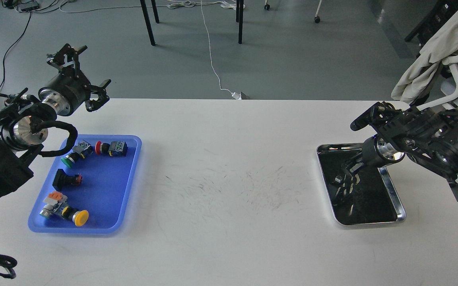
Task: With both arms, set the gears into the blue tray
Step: 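Close the right gripper on the small black part in the steel tray, then lift the black part and carry it toward the table centre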
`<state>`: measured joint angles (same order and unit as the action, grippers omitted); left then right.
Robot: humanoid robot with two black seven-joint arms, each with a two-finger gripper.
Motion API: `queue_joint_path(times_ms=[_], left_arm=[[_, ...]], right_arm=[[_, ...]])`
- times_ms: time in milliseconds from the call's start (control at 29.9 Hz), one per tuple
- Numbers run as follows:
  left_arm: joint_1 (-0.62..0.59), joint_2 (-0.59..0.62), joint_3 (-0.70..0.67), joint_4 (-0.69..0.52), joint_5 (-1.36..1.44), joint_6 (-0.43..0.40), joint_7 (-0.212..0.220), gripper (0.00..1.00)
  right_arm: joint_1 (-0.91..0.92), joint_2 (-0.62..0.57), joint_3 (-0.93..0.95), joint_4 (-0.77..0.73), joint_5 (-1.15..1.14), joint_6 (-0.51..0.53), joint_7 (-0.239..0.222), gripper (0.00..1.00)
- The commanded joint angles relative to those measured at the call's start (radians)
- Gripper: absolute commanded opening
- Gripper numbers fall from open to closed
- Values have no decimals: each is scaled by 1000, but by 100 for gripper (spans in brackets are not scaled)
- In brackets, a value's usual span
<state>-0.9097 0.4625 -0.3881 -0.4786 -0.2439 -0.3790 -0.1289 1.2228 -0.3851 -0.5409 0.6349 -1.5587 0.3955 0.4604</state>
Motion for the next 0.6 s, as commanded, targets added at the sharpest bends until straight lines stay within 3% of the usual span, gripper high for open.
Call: queue_joint_path(times_ms=[0,100,568], left_arm=[[0,1,0,0,0,0,0,100],[0,1,0,0,0,0,0,100],[0,5,2,0,2,2,0,100]], right_arm=[[4,3,-21,3,-1,0,0,7],[9,3,-22,5,-1,0,0,1],[156,19,-13,85,6,-4,0,1]])
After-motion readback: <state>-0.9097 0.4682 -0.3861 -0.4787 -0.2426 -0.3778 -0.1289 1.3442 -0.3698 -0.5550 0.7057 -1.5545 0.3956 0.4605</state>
